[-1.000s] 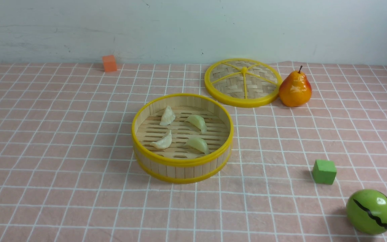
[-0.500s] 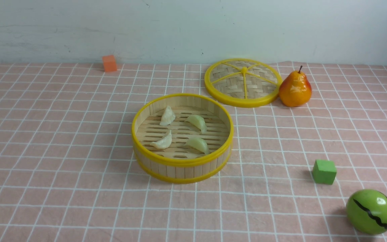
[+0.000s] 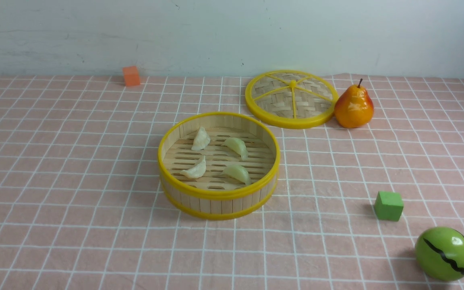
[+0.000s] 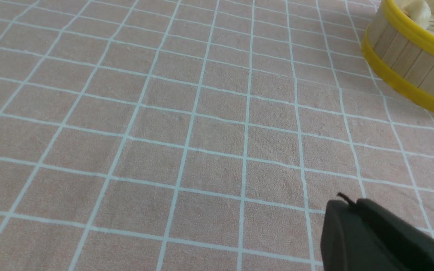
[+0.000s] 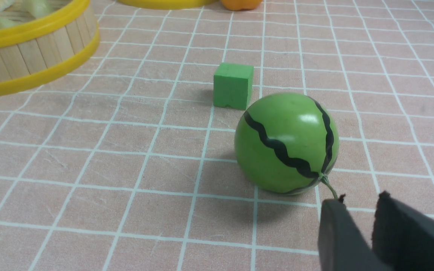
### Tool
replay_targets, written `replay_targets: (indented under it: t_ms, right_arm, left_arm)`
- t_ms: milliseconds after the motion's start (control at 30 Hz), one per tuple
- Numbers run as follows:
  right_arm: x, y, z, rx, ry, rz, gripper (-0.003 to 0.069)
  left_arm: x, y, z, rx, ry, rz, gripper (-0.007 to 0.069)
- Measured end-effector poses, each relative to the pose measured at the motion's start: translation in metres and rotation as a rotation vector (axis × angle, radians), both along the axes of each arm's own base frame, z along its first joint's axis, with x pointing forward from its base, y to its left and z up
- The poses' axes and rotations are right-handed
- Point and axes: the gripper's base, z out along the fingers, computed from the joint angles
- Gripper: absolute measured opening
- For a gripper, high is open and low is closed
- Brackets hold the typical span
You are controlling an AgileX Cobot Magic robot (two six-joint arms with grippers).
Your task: Put the dumplings into the steamer on the table with the pink tablecloth.
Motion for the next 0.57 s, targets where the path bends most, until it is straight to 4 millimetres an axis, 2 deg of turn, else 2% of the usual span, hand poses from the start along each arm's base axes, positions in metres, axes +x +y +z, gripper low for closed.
replay_targets:
  t_ms: [567]
  right_arm:
    - [0.0, 0.0, 0.0, 0.0, 0.0, 0.0, 0.018]
  left_arm:
    - [0.0, 0.0, 0.0, 0.0, 0.0, 0.0, 0.0036]
